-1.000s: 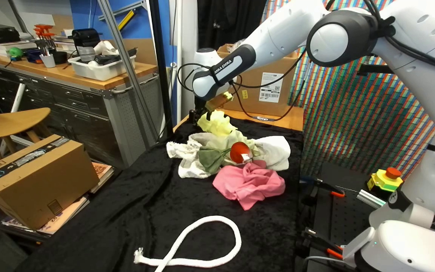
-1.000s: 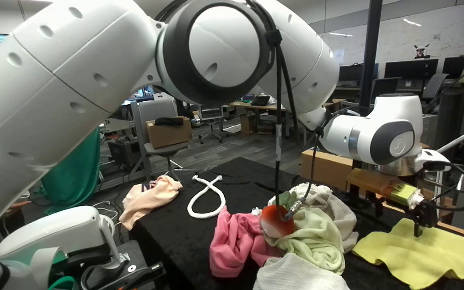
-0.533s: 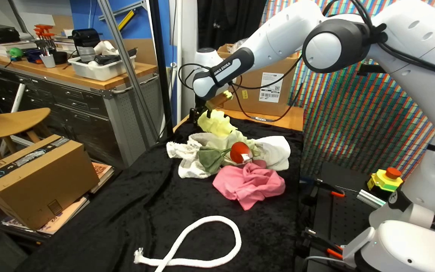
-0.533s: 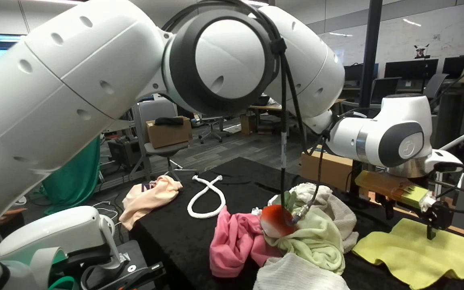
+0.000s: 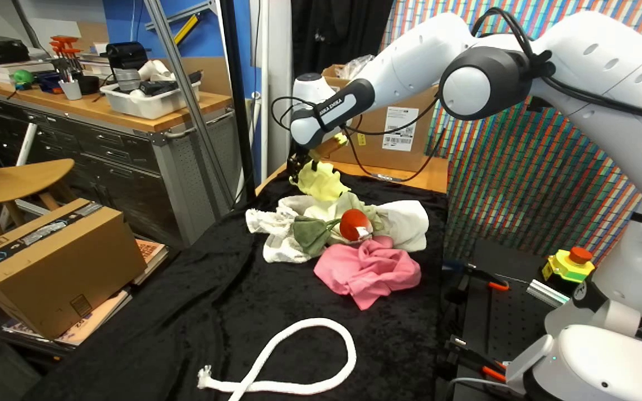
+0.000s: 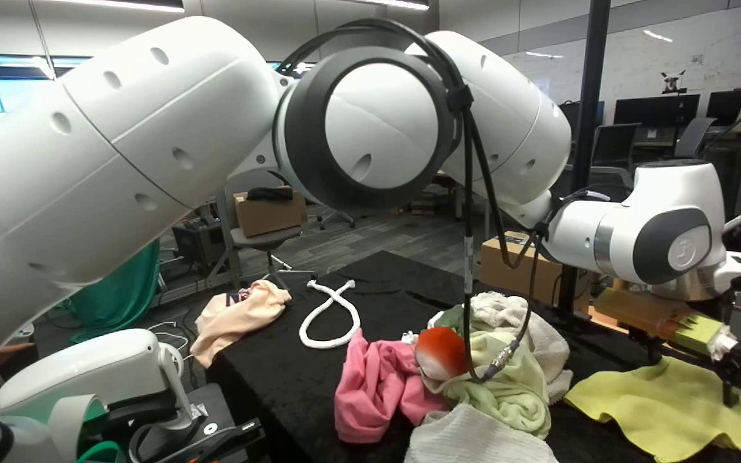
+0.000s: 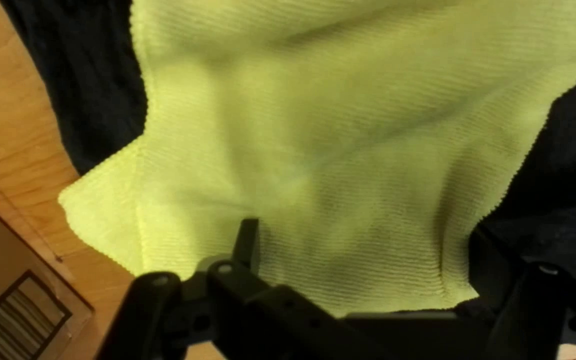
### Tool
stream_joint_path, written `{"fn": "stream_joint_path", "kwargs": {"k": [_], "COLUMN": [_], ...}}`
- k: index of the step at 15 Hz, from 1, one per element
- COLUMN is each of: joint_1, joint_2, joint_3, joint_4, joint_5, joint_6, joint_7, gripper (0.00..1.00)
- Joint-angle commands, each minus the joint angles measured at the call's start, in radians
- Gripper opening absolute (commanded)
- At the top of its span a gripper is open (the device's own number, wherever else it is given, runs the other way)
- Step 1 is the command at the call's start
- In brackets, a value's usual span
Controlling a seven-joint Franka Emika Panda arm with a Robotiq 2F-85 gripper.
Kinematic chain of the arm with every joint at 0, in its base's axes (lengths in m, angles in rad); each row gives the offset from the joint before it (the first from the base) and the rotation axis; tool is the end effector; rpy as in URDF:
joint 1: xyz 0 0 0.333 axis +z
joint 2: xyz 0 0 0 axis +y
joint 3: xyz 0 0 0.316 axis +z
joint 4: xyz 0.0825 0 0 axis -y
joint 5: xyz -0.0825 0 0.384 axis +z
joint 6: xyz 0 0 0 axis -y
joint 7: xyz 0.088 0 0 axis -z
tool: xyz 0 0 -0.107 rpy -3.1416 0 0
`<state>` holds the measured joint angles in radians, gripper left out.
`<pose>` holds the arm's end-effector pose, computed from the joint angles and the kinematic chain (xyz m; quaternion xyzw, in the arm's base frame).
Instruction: Pile up all the things on the table on the white shirt
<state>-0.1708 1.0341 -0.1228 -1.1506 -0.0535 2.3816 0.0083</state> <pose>0.7579 -0.1971 0.1857 0.9877 -0.0973 0.0900 0.0833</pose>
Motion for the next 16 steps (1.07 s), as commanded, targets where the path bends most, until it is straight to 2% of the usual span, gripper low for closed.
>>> {"fn": "stream_joint_path", "kwargs": {"k": [1,4,5,6,8,11,16], "joint_1": [-0.013,-0.019,-0.018,-0.018,-0.018,-0.017,-0.012], "joint_2": [0.057,0.071,0.074,0.074,0.078,0.077,0.072], "joint_3": [-0.010,-0.008,-0.007,-0.006,-0.005,-0.002,-0.001], "joint_4": [0.096,0.117,0.122,0.125,0.134,0.144,0.148], "joint_5": [0.001,0.002,0.002,0.002,0.003,0.004,0.002], "joint_6": [-0.019,-0.024,-0.025,-0.027,-0.031,-0.042,-0.051], "joint_7": [0.012,0.010,0.009,0.008,0.009,0.010,0.009], "gripper": [1.00,1.00,0.97,0.73,0.71,0.45,0.11]}}
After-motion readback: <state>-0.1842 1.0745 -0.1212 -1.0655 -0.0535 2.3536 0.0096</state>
